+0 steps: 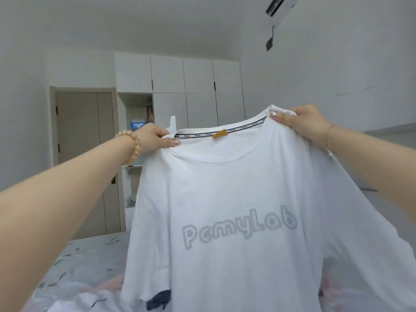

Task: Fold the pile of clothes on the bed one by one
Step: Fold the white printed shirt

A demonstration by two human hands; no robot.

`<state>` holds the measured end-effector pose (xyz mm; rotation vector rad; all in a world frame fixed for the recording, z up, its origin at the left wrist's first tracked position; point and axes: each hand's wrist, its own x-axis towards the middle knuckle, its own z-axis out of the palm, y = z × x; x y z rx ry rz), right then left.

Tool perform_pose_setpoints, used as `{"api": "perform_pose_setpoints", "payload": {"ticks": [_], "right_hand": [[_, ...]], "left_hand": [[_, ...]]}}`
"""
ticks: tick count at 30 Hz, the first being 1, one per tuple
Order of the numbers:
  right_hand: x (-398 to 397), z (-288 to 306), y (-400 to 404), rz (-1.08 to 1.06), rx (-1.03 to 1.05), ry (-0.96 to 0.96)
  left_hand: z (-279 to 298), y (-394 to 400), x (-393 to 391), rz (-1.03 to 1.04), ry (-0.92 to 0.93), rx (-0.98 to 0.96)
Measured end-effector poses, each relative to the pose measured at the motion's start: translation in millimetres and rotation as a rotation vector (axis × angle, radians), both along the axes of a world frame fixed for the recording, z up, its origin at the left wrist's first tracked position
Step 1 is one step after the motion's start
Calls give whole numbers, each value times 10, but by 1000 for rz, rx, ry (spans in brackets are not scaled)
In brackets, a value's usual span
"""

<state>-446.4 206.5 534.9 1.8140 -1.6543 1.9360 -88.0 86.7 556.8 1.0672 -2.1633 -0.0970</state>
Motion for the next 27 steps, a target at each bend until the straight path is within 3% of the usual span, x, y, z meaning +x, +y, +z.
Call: {"api": "perform_pose_setpoints", "payload": {"ticks": [3, 5, 7, 8, 10, 12, 15, 19, 22, 25, 27], "right_hand": [[-185, -120, 9, -6, 65, -7], [-355, -242, 21, 90, 336, 26], [-549, -408, 36, 262, 708, 82], [-654, -514, 17, 314, 818, 89], [-870, -769, -126, 267, 858, 55], [-1136, -948, -390, 14, 683, 12], [-1590, -757, -567, -372, 237, -41], [-1999, 158, -159, -552, -178, 0], [-2026, 553, 60, -491, -303, 66], [-1881, 461, 124, -423, -279, 120], [-1701, 232, 134, -361, -180, 159]], "left_hand": [[-73, -172, -232, 162, -338, -231], [-227, -335, -413, 326, -634, -311], [-482, -530, -578, 337, -695, -72], [-628, -643, -672, 287, -611, 164], [-912, -818, -961, 134, -189, 663], [-1070, -1021, -1397, -10, 238, 838], [-762, -1143, -2239, -231, 566, 629], [332, -1022, -3026, -613, 902, 416], [763, -840, -3182, -713, 1049, 397], [563, -723, -2945, -765, 1092, 471], [241, -820, -2703, -719, 1009, 511]]}}
